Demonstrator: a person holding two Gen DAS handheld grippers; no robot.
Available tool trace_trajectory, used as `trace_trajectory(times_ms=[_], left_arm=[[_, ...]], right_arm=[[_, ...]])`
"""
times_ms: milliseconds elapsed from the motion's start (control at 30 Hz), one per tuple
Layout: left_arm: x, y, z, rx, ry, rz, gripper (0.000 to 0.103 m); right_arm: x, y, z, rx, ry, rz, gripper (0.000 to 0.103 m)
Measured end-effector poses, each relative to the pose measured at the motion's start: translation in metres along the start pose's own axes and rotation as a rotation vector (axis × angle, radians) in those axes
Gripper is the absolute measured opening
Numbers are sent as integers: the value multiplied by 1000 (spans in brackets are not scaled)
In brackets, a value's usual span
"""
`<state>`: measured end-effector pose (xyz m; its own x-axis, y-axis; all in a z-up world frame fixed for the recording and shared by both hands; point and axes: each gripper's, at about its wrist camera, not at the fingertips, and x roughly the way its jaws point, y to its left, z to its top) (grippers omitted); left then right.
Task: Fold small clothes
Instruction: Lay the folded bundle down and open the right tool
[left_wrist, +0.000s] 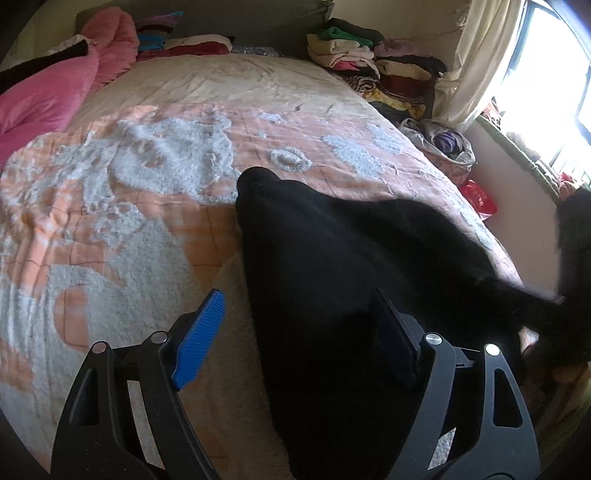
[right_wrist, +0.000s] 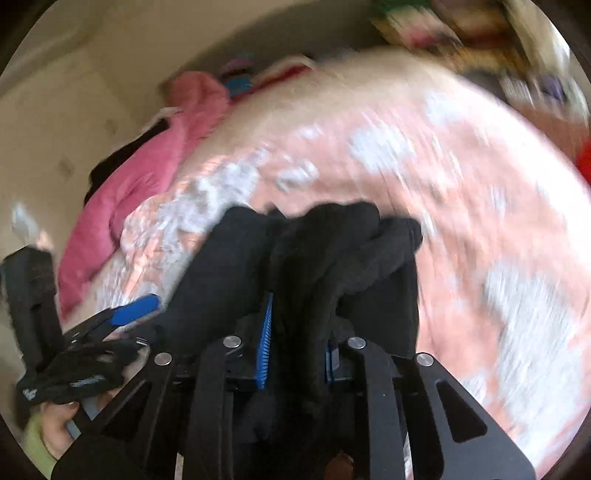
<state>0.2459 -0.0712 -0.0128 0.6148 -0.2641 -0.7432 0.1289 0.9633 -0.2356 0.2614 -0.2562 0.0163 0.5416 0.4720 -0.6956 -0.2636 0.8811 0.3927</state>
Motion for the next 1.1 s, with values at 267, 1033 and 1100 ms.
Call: trace_trajectory(times_ms=[267, 1033, 1100], left_arm=[[3, -17, -13, 35, 31, -34, 73], [-8, -21, -32, 66, 25, -23, 76], [-10, -21, -33, 69, 22, -23, 77]], right_arm=[[12, -25, 8, -84, 27, -62, 20], [-42, -24, -59, -45, -77, -171, 61], [-40, -20, -65, -54, -64, -200, 61]])
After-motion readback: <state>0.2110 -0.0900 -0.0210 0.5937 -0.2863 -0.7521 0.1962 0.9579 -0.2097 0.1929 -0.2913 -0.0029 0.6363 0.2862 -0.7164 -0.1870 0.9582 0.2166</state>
